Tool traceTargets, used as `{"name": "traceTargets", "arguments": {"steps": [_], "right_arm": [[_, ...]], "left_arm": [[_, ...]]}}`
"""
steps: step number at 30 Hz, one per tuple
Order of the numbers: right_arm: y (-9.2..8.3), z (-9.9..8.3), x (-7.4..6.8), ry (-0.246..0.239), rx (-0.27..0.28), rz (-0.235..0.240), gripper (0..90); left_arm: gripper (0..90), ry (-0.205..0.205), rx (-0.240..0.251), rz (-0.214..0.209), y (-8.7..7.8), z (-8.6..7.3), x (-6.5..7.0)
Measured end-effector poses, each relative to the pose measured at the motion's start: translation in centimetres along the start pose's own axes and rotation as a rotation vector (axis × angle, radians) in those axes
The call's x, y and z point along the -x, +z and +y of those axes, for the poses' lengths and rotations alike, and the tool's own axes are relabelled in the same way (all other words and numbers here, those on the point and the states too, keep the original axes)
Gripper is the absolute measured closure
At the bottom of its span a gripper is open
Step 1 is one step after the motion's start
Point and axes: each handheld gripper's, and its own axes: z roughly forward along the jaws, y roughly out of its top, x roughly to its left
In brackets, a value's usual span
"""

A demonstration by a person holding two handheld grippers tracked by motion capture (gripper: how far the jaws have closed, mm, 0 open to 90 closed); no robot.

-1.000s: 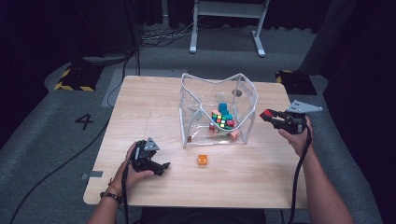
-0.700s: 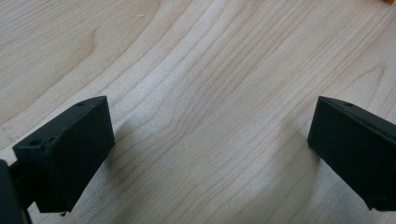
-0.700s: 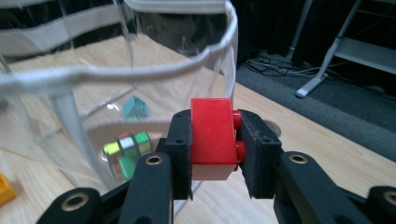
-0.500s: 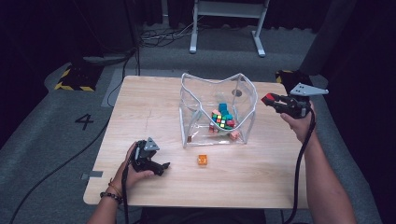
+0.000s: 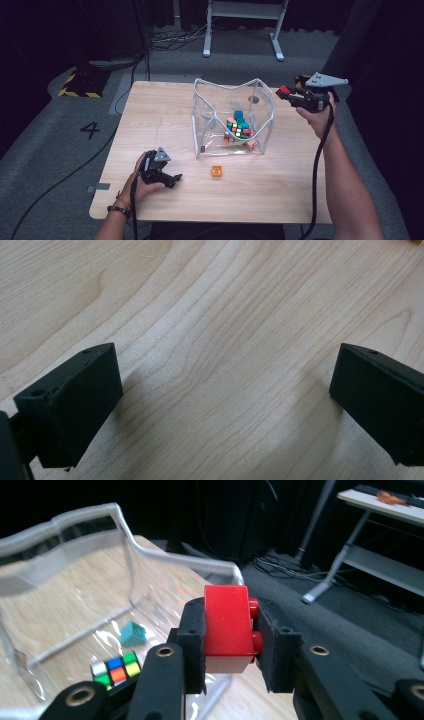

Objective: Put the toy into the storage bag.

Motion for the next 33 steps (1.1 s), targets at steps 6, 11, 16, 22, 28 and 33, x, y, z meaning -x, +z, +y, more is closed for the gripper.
{"name": "traceTargets", "arguments": {"steps": [6,11,16,22,28,33], "right_arm": [[1.2,1.8,-0.8,-0.014,-0.002,0.020,67.7],[2.2,3.1,-1.7,-0.035,-0.018,0.043,67.7],[3.4,4.0,-2.6,-0.063,-0.040,0.092,67.7],[4.7,4.4,-3.3,-0.102,-0.079,0.126,67.7],[5.8,4.8,-3.7,-0.119,-0.097,0.169,67.7],[6.9,5.0,-4.2,-0.132,-0.127,0.205,67.7]], "left_arm": [[0.6,0.000,0.000,-0.002,0.0,0.0,0.0],[0.6,0.000,-0.001,-0.002,0.0,0.0,0.0],[0.6,0.000,0.000,-0.002,0.0,0.0,0.0],[0.6,0.001,0.000,-0.002,0.0,0.0,0.0],[0.6,0.001,0.000,-0.002,0.0,0.0,0.0],[0.6,0.001,0.000,-0.002,0.0,0.0,0.0]]}}
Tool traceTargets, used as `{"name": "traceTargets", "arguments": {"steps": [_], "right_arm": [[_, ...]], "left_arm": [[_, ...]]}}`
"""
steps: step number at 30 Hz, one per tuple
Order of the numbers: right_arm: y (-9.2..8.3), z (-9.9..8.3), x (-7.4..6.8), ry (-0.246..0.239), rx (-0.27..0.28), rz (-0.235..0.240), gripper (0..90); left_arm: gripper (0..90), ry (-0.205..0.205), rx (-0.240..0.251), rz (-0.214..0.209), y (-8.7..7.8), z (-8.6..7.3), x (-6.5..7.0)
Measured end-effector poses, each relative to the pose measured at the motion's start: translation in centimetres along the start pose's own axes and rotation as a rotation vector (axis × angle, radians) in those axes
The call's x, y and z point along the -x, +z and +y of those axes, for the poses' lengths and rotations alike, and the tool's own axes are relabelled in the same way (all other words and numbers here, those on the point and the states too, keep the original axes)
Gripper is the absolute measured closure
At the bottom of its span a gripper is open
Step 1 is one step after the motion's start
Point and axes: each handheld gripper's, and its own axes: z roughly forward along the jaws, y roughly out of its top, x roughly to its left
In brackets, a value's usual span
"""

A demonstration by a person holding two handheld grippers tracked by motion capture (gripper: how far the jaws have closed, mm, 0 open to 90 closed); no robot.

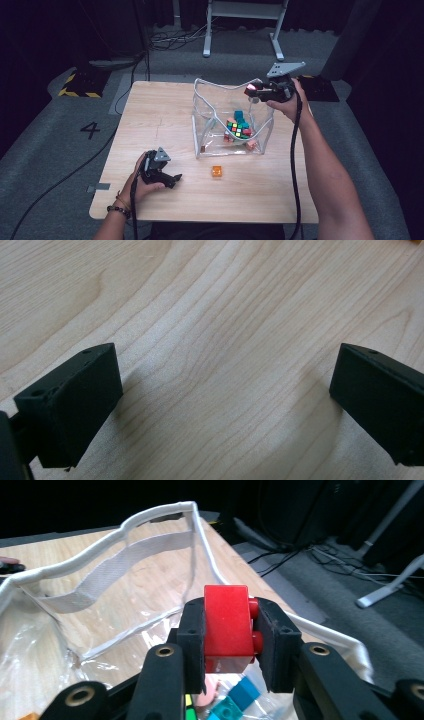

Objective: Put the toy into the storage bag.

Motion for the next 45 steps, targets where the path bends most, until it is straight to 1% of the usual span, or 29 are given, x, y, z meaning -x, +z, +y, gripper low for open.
{"name": "traceTargets", "arguments": {"steps": [1,2,3,4,5,6,7,9,12,13,14,16,17,21,23,24,25,26,29,31,32,33,35,36,37,40,42,44,45], "right_arm": [[0.5,0.2,-0.1,-0.006,-0.008,0.019,67.6],[0.5,0.2,-0.1,-0.006,-0.008,0.019,67.6],[1.0,0.4,-0.2,-0.017,-0.032,0.021,67.6],[1.0,0.4,-0.2,-0.017,-0.032,0.021,67.6],[1.7,0.6,-0.4,-0.030,-0.052,0.035,67.6],[1.7,0.6,-0.4,-0.030,-0.052,0.035,67.6],[1.9,0.7,-0.4,-0.036,-0.062,0.035,67.6],[2.7,0.9,-0.7,-0.048,-0.103,0.038,67.6],[3.1,1.1,-0.7,-0.052,-0.121,0.038,67.6],[3.5,1.1,-0.7,-0.051,-0.146,0.054,67.6],[3.7,1.2,-0.8,-0.061,-0.161,0.051,67.6],[3.9,1.3,-0.8,-0.067,-0.166,0.053,67.5],[4.1,1.5,-0.9,-0.071,-0.184,0.061,67.5],[4.5,1.8,-0.9,-0.087,-0.212,0.069,67.5],[4.9,1.8,-1.1,-0.112,-0.261,0.083,67.4],[4.9,1.8,-1.1,-0.112,-0.261,0.083,67.4],[5.1,1.8,-1.1,-0.140,-0.284,0.091,67.3],[5.2,1.8,-1.1,-0.168,-0.308,0.080,67.3],[5.3,1.6,-1.1,-0.194,-0.370,0.093,67.3],[5.3,1.4,-0.7,-0.187,-0.394,0.088,67.3],[5.3,1.4,-0.7,-0.187,-0.394,0.088,67.3],[5.2,1.1,-0.4,-0.195,-0.412,0.093,67.3],[5.1,1.0,-0.4,-0.189,-0.431,0.094,67.3],[5.1,0.8,-0.2,-0.199,-0.437,0.092,67.3],[4.8,0.5,0.0,-0.189,-0.454,0.092,67.3],[4.5,0.3,0.3,-0.182,-0.465,0.096,67.3],[4.0,-0.2,0.8,-0.167,-0.492,0.084,67.3],[3.9,-0.3,0.9,-0.172,-0.493,0.083,67.3],[3.5,-0.6,1.2,-0.171,-0.505,0.079,67.2]], "left_arm": [[0.6,-0.001,-0.003,0.001,0.0,0.0,0.0],[0.6,0.000,0.000,0.000,0.0,0.0,0.0],[0.6,0.000,0.000,0.000,0.0,0.0,0.0],[0.6,0.000,0.000,0.000,0.0,0.0,0.0],[0.6,0.001,0.001,0.003,0.0,0.0,0.0],[0.6,0.007,0.000,0.011,-0.1,0.0,0.0],[0.7,0.011,-0.006,0.004,-0.1,0.0,-0.1],[0.6,0.011,-0.005,0.004,-0.1,0.0,-0.1],[0.7,0.011,-0.005,0.004,-0.1,0.0,-0.1],[0.6,0.011,-0.005,0.004,-0.1,0.0,-0.1],[0.7,0.011,-0.005,0.004,-0.1,0.0,-0.1],[0.7,0.011,-0.005,0.004,-0.1,0.0,-0.1],[0.6,0.011,-0.005,0.004,-0.1,0.0,-0.1],[0.7,0.011,-0.005,0.004,-0.1,0.0,-0.1],[0.6,0.011,-0.005,0.005,-0.1,0.0,-0.1],[0.7,0.011,-0.005,0.005,-0.1,0.0,-0.1],[0.7,0.011,-0.005,0.004,-0.1,0.0,-0.1],[0.7,0.011,-0.005,0.004,-0.1,0.0,-0.1],[0.6,0.011,-0.005,0.004,-0.1,0.0,-0.1],[0.7,0.011,-0.005,0.004,-0.1,0.0,-0.1],[0.7,0.011,-0.005,0.004,-0.1,0.0,-0.1],[0.7,0.011,-0.005,0.005,-0.1,0.0,-0.1],[0.6,0.011,-0.006,0.005,-0.1,0.0,-0.1],[0.6,0.011,-0.005,0.005,-0.1,0.0,-0.1],[0.6,0.011,-0.005,0.004,-0.1,0.0,-0.1],[0.6,0.011,-0.005,0.005,-0.1,0.0,-0.1],[0.6,0.011,-0.006,0.005,-0.1,0.0,-0.1],[0.6,0.011,-0.005,0.005,-0.1,0.0,-0.1],[0.6,0.011,-0.006,0.003,-0.1,0.0,-0.1]]}}
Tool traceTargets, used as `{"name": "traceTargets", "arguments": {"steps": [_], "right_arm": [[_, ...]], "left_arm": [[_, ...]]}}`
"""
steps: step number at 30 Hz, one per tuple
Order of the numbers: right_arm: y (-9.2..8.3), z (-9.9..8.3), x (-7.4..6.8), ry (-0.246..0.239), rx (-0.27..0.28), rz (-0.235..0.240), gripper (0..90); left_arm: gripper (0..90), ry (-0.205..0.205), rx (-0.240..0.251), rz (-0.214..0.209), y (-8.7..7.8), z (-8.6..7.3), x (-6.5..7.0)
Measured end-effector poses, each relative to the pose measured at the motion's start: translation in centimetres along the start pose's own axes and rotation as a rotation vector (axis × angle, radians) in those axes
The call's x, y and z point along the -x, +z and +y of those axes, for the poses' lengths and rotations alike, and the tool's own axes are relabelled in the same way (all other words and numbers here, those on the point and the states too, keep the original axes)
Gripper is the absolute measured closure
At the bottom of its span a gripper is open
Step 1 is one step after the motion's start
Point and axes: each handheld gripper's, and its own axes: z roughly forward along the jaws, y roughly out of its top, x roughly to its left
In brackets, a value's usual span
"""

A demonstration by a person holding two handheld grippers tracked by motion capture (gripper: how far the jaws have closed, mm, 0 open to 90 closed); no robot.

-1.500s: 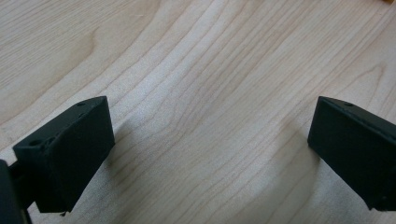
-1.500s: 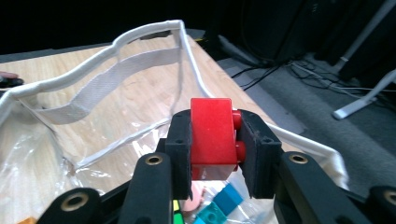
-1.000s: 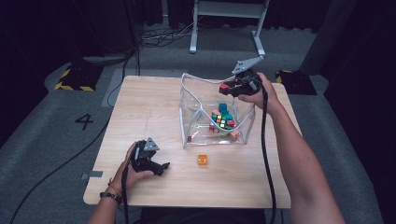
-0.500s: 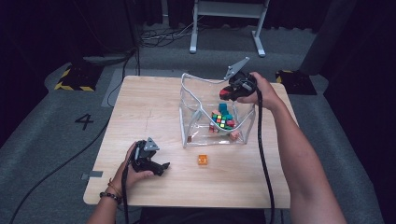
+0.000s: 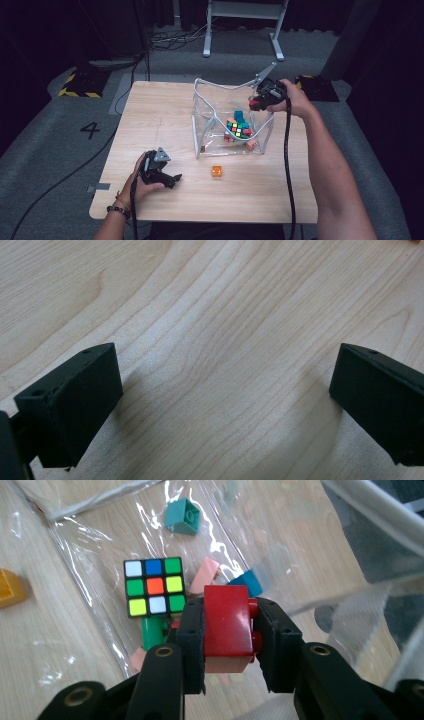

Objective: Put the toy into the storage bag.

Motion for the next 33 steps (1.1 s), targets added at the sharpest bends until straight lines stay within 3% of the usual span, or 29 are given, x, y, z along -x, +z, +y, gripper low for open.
{"name": "traceTargets", "arguments": {"steps": [8,12,16,22,24,25,28,31,32,33], "right_arm": [[-0.8,-1.2,0.5,0.022,0.006,-0.003,66.7],[-1.2,-2.0,0.6,0.039,0.050,0.003,65.7],[-1.2,-2.3,0.5,0.040,0.061,-0.001,63.2],[-1.8,-2.9,0.0,0.071,0.139,-0.012,58.7],[-2.1,-3.3,-0.2,0.100,0.211,-0.020,53.9],[-2.1,-3.3,-0.2,0.100,0.211,-0.020,53.9],[-2.9,-3.8,-0.6,0.128,0.293,-0.055,48.6],[-3.5,-4.1,-1.0,0.153,0.336,-0.079,46.8],[-4.1,-4.6,-1.3,0.173,0.381,-0.102,42.7],[-4.1,-4.6,-1.3,0.173,0.381,-0.102,42.7]], "left_arm": [[0.7,0.000,0.001,0.001,0.0,0.0,0.0],[0.6,0.000,0.001,0.001,0.0,0.0,0.0],[0.7,0.000,0.000,0.001,0.0,0.0,0.0],[0.6,0.000,0.001,0.001,0.0,0.0,0.0],[0.6,0.000,0.000,0.001,0.0,0.0,0.0],[0.6,0.000,0.001,0.001,0.0,0.0,0.0],[0.6,0.000,0.001,0.000,0.0,0.0,0.0],[0.6,0.000,0.001,0.001,0.0,0.0,0.0],[0.6,0.000,0.001,0.001,0.0,0.0,0.0],[0.6,0.000,0.001,0.001,0.0,0.0,0.0]]}}
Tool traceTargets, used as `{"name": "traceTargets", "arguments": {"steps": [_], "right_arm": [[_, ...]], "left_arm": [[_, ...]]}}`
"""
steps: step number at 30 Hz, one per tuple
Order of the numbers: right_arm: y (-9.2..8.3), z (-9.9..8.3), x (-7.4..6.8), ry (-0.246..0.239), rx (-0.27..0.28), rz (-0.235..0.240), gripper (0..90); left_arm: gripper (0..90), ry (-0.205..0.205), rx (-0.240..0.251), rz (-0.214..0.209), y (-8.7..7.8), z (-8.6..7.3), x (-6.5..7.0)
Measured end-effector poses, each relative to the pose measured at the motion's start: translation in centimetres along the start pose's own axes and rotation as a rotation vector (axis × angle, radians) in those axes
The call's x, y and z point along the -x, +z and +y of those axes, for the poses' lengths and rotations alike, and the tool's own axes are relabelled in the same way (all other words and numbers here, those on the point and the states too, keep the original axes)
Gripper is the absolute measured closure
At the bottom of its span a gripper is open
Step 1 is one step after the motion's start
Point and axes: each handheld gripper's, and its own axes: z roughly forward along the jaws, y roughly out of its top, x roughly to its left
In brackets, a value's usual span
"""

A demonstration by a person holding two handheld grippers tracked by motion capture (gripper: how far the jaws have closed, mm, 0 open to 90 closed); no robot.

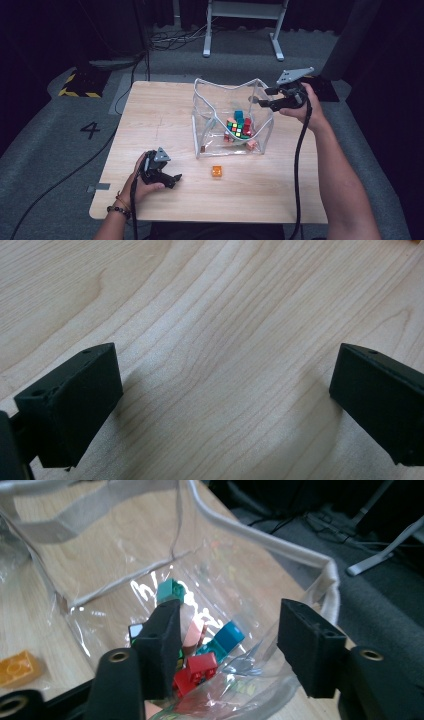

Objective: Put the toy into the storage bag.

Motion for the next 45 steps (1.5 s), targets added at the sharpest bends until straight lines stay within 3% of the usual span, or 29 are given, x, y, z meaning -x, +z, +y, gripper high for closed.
{"name": "traceTargets", "arguments": {"steps": [11,26,35,45], "right_arm": [[-2.8,-1.2,-1.0,0.088,0.119,-0.088,30.1],[-6.3,-4.0,-2.6,0.101,0.210,-0.134,27.3],[-6.8,-6.5,-3.7,0.126,0.241,-0.125,27.3],[-5.9,-9.1,-5.2,0.144,0.233,-0.092,27.6]], "left_arm": [[0.6,0.000,0.000,0.001,0.0,0.0,0.0],[0.6,0.003,-0.001,-0.001,0.0,0.0,0.0],[0.6,0.003,-0.001,0.000,0.0,0.0,0.0],[0.6,0.003,0.000,0.000,0.0,0.0,0.0]]}}
